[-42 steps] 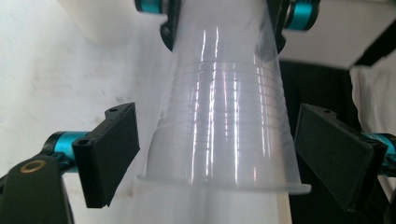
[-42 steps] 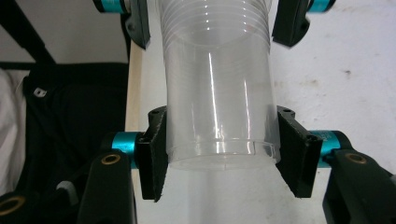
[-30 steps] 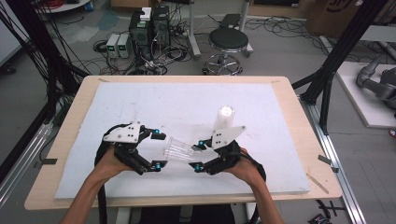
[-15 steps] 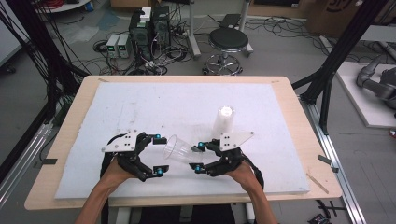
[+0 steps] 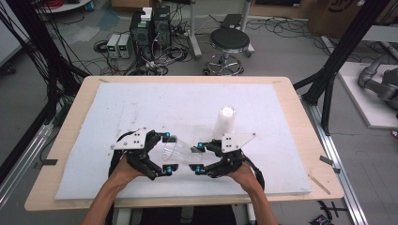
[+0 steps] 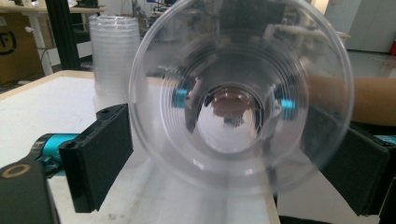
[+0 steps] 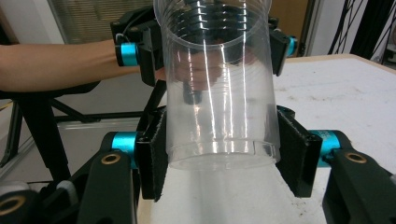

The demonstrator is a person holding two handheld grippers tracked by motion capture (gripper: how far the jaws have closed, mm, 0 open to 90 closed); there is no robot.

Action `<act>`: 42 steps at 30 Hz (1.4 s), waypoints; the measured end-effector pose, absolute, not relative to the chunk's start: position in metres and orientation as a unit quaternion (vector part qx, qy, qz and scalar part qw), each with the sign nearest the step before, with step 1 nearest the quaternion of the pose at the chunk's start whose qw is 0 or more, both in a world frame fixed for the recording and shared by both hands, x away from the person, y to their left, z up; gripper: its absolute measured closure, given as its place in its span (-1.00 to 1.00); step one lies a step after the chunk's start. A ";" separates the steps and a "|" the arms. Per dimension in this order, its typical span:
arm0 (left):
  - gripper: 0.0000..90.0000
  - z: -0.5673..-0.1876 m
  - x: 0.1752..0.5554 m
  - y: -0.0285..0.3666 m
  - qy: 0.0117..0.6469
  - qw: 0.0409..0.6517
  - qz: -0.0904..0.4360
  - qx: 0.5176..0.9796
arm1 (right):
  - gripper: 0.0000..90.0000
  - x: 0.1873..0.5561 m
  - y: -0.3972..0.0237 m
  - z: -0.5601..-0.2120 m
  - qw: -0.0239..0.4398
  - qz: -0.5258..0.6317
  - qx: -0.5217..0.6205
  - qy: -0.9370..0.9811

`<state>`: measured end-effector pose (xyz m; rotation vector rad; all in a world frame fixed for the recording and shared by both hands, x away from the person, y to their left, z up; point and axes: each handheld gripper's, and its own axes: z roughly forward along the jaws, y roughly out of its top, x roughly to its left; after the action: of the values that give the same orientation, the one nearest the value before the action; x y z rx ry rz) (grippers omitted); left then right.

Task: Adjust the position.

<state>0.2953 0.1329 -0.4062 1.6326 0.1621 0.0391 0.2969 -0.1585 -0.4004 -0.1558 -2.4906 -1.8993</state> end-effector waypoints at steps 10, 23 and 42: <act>-0.72 -0.405 0.297 0.124 0.064 0.673 0.009 0.736 | -0.04 0.297 -0.159 -0.401 0.008 -0.614 -0.040 -0.788; -0.26 -0.405 0.296 0.125 0.044 0.680 -0.006 0.732 | -0.04 0.298 -0.154 -0.402 0.012 -0.605 -0.035 -0.796; -0.21 -0.406 0.296 0.129 0.049 0.677 -0.001 0.734 | -0.66 0.293 -0.146 -0.401 -0.006 -0.568 -0.071 -0.820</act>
<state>0.2959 0.1290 -0.4056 1.6497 0.1091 -0.0012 0.2928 -0.1461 -0.4012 -0.2230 -2.5877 -1.7904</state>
